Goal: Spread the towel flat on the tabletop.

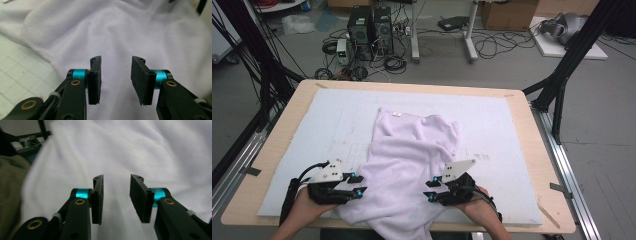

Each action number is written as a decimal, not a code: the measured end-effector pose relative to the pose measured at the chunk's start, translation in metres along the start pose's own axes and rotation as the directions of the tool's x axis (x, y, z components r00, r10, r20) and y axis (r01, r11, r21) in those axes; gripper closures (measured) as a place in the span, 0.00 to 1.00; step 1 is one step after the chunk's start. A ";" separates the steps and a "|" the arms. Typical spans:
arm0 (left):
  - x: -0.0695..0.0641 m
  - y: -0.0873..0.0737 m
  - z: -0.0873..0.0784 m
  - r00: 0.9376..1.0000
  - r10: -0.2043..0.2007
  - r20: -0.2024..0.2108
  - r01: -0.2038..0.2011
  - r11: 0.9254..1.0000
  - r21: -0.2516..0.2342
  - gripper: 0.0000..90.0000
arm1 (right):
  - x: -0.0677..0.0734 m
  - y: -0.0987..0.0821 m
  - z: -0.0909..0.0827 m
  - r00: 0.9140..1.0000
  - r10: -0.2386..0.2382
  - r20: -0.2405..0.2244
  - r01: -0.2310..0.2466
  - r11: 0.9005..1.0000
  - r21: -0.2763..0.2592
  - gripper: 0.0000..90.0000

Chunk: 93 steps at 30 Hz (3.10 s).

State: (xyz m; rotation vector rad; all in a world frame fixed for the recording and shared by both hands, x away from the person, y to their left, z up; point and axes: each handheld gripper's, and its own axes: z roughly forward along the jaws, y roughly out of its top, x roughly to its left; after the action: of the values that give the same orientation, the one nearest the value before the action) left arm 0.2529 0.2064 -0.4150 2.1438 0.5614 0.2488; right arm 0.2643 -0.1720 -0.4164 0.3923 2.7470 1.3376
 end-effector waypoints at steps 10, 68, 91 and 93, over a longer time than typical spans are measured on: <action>0.013 -0.009 0.033 1.000 -0.008 0.000 0.008 0.996 0.091 0.95 | -0.018 -0.016 0.024 1.000 0.028 0.003 -0.029 0.997 0.078 0.91; -0.025 -0.021 -0.014 1.000 -0.009 0.028 0.009 1.000 0.023 0.89 | 0.009 -0.011 -0.012 0.997 0.007 -0.078 -0.010 0.999 -0.043 0.86; 0.020 -0.007 0.017 0.990 -0.091 -0.111 0.094 0.995 0.026 0.96 | -0.032 -0.020 0.012 0.995 0.054 0.081 -0.061 0.994 0.095 0.83; 0.019 -0.011 0.006 0.989 -0.095 -0.112 0.096 0.995 0.009 0.95 | -0.032 -0.020 0.012 0.995 0.056 0.079 -0.063 0.994 0.092 0.83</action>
State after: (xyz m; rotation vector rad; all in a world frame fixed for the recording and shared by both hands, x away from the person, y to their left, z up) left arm 0.2682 0.2167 -0.4274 2.1198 0.7300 0.3133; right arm 0.2932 -0.1833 -0.4413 0.5235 2.7633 1.1814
